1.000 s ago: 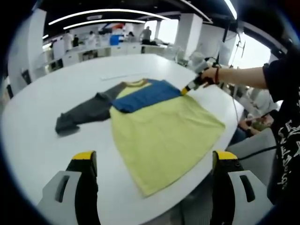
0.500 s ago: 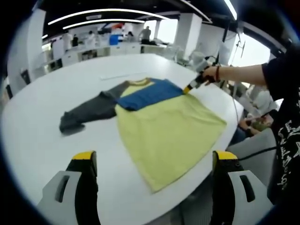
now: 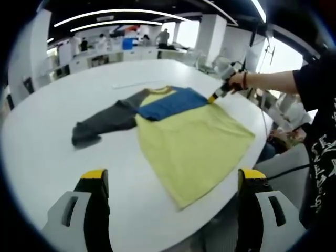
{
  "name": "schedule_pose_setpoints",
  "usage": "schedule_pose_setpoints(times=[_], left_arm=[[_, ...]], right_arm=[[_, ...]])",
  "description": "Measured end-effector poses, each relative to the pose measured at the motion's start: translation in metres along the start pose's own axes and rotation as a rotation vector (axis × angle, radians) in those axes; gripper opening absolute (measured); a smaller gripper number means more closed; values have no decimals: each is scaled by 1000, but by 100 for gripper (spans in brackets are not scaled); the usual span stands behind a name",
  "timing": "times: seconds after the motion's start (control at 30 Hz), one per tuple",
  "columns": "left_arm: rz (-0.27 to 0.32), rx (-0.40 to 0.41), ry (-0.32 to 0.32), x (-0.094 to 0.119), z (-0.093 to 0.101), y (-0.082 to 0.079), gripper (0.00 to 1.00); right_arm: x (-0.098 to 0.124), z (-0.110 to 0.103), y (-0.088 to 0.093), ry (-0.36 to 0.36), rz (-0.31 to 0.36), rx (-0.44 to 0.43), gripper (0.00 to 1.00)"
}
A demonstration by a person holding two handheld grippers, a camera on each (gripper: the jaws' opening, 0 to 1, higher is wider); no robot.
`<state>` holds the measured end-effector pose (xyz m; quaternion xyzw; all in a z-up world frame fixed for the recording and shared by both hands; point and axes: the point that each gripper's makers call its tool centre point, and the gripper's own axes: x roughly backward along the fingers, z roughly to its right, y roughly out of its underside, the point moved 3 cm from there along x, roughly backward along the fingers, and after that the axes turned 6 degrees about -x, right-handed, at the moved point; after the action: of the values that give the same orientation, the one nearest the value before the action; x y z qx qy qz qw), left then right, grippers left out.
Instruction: Fold the garment on the visible template until the final outline fits inside the template.
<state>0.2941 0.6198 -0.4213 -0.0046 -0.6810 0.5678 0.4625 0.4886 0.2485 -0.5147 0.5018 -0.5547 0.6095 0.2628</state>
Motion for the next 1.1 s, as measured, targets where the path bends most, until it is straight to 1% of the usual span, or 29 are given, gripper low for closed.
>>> schedule_pose_setpoints(times=[0.2, 0.4, 0.47, 0.63, 0.73, 0.8, 0.87, 0.97, 1.1], left_arm=[[-4, 0, -5, 2, 0, 2, 99], [-4, 6, -11, 4, -3, 3, 99], [-7, 8, -12, 4, -3, 4, 99], [-2, 7, -14, 5, -3, 2, 99], [-4, 6, -15, 5, -3, 3, 99], [-7, 5, -15, 6, -3, 3, 99], [-5, 4, -13, 5, -3, 3, 99], [-5, 3, -12, 5, -4, 2, 99], [-7, 1, -12, 4, -4, 1, 99]], right_arm=[[-2, 8, -3, 3, -7, 1, 0], [-2, 6, -3, 7, -2, -3, 1], [-2, 7, -3, 13, -2, -16, 1], [-1, 6, -3, 35, -2, 16, 5], [0, 11, -4, 63, -1, 9, 13], [1, 19, -5, 94, 4, 1, 23], [2, 21, -4, 109, 8, -15, 31], [5, 29, -3, 123, 15, -41, 41], [12, 29, -8, 115, 69, -78, 49]])
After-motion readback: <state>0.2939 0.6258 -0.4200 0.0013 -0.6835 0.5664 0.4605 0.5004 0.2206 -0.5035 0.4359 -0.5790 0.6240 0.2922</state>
